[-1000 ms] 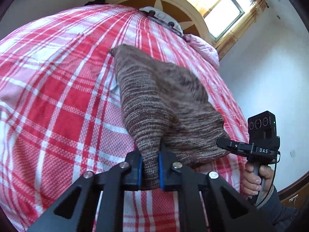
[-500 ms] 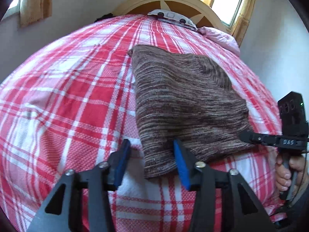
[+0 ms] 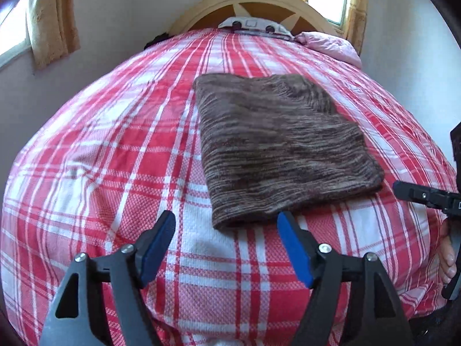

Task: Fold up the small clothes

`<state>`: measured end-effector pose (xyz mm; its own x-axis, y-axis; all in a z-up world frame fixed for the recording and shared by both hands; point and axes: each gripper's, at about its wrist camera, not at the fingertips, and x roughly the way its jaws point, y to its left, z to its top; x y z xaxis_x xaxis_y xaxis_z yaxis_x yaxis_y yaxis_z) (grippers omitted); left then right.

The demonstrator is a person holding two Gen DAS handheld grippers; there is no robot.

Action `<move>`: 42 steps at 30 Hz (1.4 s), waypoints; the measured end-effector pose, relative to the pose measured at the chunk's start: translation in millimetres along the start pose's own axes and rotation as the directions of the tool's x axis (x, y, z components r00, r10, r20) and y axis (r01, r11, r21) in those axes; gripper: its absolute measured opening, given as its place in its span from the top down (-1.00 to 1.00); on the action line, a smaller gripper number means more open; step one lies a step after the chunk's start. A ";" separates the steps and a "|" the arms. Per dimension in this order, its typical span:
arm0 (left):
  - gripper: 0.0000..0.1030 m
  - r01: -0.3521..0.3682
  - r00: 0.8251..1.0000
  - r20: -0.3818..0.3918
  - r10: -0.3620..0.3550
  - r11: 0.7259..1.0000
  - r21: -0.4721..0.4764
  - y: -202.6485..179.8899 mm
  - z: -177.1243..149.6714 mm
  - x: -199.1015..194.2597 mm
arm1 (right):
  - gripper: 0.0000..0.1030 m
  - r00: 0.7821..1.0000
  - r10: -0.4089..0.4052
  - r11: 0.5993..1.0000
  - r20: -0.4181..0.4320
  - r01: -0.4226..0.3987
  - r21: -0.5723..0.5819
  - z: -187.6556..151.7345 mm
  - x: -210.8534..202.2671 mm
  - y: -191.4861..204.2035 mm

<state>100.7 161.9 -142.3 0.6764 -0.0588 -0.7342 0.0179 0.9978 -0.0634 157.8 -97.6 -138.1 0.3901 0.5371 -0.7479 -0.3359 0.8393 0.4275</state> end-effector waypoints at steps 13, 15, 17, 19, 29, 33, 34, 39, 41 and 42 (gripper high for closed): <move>-1.00 -0.031 0.971 0.236 0.027 0.999 0.012 -16.4 21.1 -81.5 | -0.31 0.916 -0.178 0.939 0.359 0.266 -0.216 -3.7 -100.1 67.6; -1.00 -0.025 0.967 0.254 0.023 1.000 0.005 -17.4 22.5 -87.8 | -0.35 0.900 -0.178 0.925 0.399 0.291 -0.244 -7.9 -109.4 75.2; -1.00 -0.024 0.962 0.270 0.024 1.000 -0.003 -18.9 23.2 -94.3 | -0.35 0.891 -0.175 0.917 0.420 0.303 -0.260 -10.5 -114.4 80.5; -1.00 -0.027 0.958 0.287 0.028 1.000 -0.007 -19.4 23.6 -98.9 | -0.36 0.886 -0.176 0.911 0.429 0.312 -0.271 -12.0 -118.5 83.9; -1.00 -0.030 0.952 0.306 0.034 0.999 -0.017 -21.6 23.0 -106.2 | -0.36 0.883 -0.165 0.911 0.440 0.307 -0.274 -15.7 -125.0 90.8; -1.00 -0.031 0.950 0.310 0.038 0.999 -0.027 -20.4 23.1 -106.9 | -0.36 0.882 -0.158 0.912 0.445 0.303 -0.276 -17.0 -124.5 92.9; -1.00 -0.030 0.950 0.311 0.038 0.999 -0.029 -20.2 23.3 -107.4 | -0.36 0.881 -0.156 0.911 0.447 0.303 -0.279 -17.2 -124.7 93.7; -1.00 -0.034 0.948 0.314 0.043 0.999 -0.033 -19.8 22.7 -109.1 | -0.36 0.883 -0.144 0.912 0.448 0.294 -0.287 -18.9 -125.3 96.4; -1.00 -0.033 0.949 0.313 0.042 0.999 -0.036 -19.5 22.5 -108.7 | -0.36 0.884 -0.144 0.912 0.445 0.293 -0.288 -18.8 -124.0 96.8; -1.00 -0.035 0.949 0.313 0.044 0.999 -0.036 -19.3 22.6 -108.5 | -0.36 0.885 -0.142 0.912 0.443 0.291 -0.289 -18.9 -123.2 97.1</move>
<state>43.6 149.6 -46.1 0.8728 -0.0025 -0.4881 -0.0318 0.9976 -0.0621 61.0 -83.9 -14.1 0.7730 0.3933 -0.4978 -0.4402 0.8975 0.0255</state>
